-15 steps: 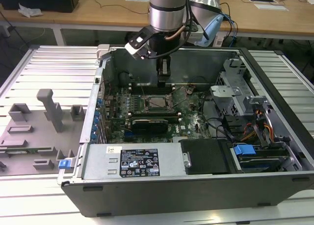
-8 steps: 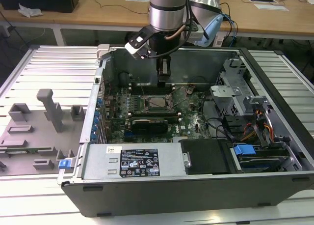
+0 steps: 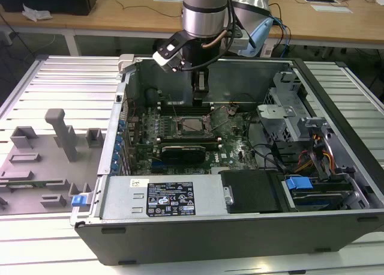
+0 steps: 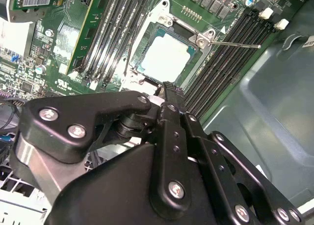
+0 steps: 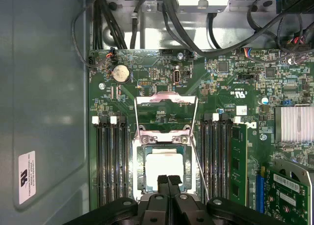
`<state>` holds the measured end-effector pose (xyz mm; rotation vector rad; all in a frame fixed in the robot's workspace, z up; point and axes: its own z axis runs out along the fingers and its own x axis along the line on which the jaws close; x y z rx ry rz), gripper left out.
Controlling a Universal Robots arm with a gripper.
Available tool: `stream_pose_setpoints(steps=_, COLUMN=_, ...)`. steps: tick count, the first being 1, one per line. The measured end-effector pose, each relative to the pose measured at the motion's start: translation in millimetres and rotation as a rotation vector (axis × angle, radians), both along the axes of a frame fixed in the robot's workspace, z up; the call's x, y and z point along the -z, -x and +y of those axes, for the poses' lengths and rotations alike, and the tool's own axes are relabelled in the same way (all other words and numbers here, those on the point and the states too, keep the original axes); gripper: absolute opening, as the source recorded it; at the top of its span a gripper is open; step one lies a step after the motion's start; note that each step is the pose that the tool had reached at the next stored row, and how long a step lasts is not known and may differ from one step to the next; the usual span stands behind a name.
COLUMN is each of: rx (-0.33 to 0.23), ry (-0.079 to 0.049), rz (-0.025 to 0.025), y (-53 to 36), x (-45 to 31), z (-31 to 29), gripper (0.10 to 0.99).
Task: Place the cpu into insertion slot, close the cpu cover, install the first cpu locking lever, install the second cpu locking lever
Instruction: 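Close the cpu cover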
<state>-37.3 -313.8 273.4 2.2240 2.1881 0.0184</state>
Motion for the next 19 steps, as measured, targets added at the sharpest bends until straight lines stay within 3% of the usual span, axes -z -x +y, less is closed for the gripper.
stream_pose_setpoints(steps=3, rx=0.0, ry=0.0, rz=0.0003, y=-2.3, x=-0.2, z=0.0, gripper=0.106)
stream_pose_setpoints(steps=11, rx=0.0, ry=0.0, rz=0.0001, y=-22.5, x=0.0, z=0.0, gripper=0.106)
stream_pose_setpoints(steps=16, rx=0.0, ry=0.0, rz=0.0019, y=-47.6, x=0.0, z=0.0, gripper=0.106)
stream_pose_setpoints(steps=19, rx=0.0, ry=0.0, rz=0.0045, y=-67.6, x=0.0, z=-0.1, gripper=0.106)
